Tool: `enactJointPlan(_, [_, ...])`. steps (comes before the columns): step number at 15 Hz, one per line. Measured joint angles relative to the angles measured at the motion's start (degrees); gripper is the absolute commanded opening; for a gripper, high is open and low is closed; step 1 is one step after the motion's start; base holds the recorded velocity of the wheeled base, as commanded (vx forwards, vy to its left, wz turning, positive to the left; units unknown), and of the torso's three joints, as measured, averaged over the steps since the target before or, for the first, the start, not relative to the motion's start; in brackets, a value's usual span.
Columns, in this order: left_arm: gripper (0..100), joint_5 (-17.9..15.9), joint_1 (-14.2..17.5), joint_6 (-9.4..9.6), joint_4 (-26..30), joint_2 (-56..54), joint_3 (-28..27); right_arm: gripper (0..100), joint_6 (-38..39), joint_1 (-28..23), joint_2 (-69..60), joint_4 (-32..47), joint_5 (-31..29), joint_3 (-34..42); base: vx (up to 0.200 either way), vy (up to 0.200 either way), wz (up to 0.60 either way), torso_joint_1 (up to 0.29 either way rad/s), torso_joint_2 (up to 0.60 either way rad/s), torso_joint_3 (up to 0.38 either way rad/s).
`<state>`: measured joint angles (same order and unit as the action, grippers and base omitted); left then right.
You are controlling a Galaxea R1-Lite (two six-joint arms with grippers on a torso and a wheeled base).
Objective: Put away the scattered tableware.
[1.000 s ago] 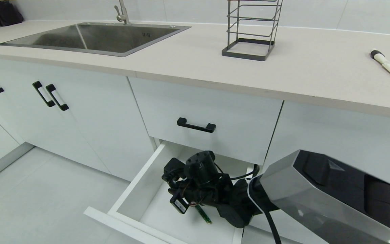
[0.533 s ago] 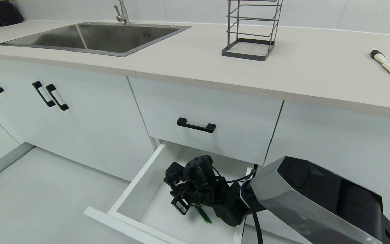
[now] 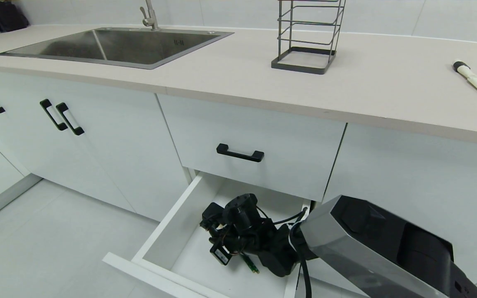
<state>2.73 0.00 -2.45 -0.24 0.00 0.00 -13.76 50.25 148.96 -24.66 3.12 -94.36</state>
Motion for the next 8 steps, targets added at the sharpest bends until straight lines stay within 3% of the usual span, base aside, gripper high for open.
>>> enactJointPlan(7, [100, -0.02, 0.00, 0.00, 0.00, 0.00, 0.00, 0, -0.96, 0.16, 1.79, 1.49, 0.54, -2.36, 0.000, 0.000, 0.00, 0.000, 0.00, 0.000])
enactJointPlan(8, [100, 0.00, 0.00, 0.02, 0.00, 0.00, 0.00, 100, -1.18, 0.18, 1.79, 1.60, 0.55, -2.36, 0.000, 0.000, 0.00, 0.000, 0.00, 0.000])
